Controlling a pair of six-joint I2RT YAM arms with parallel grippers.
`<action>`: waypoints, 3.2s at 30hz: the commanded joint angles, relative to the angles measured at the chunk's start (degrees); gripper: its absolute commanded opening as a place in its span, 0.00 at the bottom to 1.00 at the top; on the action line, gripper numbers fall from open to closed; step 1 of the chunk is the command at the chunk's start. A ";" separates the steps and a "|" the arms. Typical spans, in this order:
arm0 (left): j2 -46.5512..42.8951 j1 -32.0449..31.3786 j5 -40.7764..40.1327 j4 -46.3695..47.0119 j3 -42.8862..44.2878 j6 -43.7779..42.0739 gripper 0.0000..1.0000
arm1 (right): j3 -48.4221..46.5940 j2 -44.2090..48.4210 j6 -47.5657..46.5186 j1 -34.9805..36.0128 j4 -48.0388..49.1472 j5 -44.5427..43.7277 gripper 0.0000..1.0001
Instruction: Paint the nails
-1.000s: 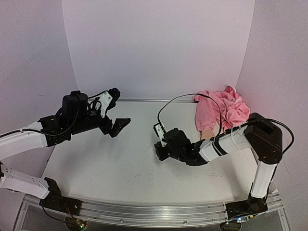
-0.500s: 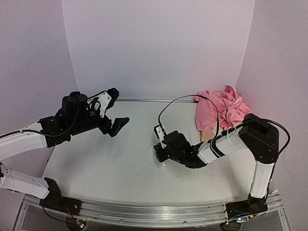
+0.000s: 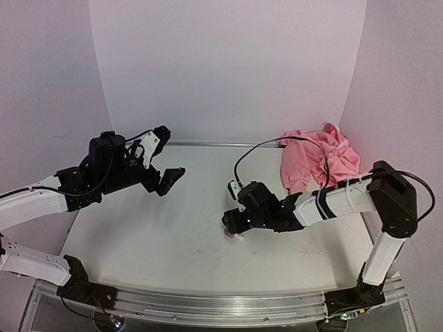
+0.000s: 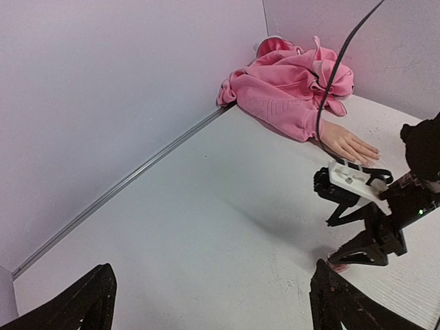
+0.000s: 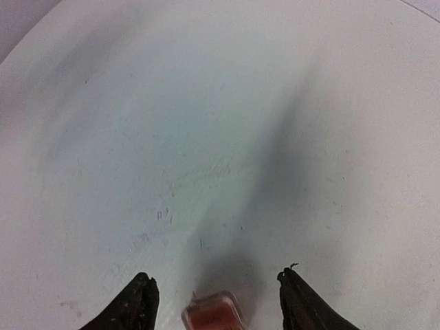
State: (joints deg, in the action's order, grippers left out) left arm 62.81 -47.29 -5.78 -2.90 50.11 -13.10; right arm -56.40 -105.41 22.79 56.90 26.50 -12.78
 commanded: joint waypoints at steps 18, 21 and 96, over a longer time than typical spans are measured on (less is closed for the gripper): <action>-2.20 0.27 2.59 2.64 0.41 1.77 0.99 | 16.39 8.56 -4.22 1.06 4.90 3.38 0.55; -2.26 0.31 2.86 2.64 0.26 1.68 1.00 | 17.56 7.87 -5.61 1.72 7.93 2.56 0.51; -6.41 0.27 5.32 2.63 -0.36 1.62 0.99 | -30.13 -12.02 -6.47 0.75 -84.23 23.81 0.13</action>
State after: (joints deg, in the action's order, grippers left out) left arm 58.04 -47.29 -1.15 -2.90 49.76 -11.94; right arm -83.44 -115.39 16.78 57.82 -53.60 12.47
